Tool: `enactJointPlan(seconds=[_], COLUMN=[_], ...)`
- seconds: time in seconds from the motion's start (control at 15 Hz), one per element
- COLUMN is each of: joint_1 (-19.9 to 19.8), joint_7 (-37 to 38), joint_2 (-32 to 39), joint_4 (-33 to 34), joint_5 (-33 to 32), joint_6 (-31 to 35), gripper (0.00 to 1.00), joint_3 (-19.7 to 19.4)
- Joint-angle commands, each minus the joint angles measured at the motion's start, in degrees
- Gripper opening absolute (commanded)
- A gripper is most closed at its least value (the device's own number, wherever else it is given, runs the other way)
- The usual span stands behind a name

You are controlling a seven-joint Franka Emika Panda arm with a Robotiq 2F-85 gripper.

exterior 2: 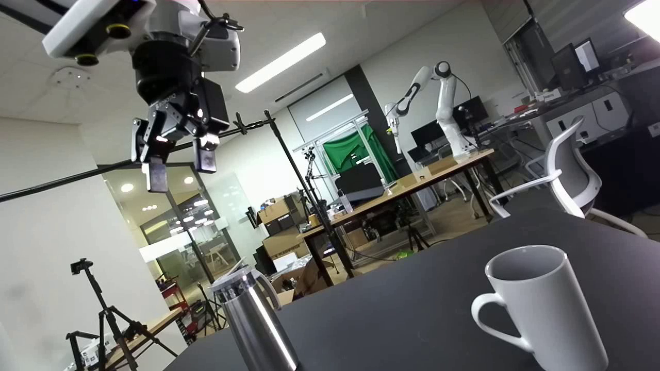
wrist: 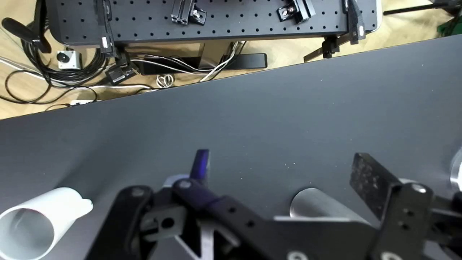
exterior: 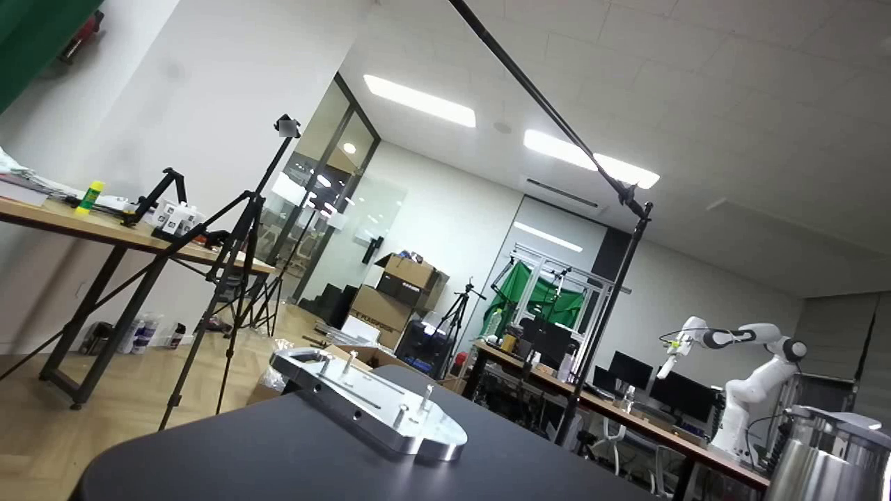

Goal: Close the lid of the flask

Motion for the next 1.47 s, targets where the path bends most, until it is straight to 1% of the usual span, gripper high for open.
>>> enactJointPlan(seconds=[0.0, 0.67, 0.8, 0.87, 0.93, 1.07, 1.13, 1.4], joint_1=[-1.09, -1.09, -0.85, -0.55, -0.14, 0.68, 1.19, 2.95], joint_7=[-0.33, -0.35, 0.54, 0.80, 0.96, 1.75, 2.35, 5.16], joint_2=[0.14, 0.14, 0.23, 0.42, 0.72, 1.70, 2.47, 6.44], joint_4=[0.12, 0.12, 0.44, 0.63, 0.76, 1.09, 1.35, 2.78], joint_5=[0.27, 0.27, 0.58, 0.59, 0.66, 0.55, 0.43, -0.83], joint_6=[-0.13, -0.13, 2.04, 3.52, 5.13, 8.58, 10.52, 17.96], gripper=[1.00, 1.00, 1.00, 0.91, 0.74, 0.60, 0.51, 0.25], joint_3=[0.91, 0.91, 1.67, 2.29, 3.04, 5.01, 6.19, 10.66])
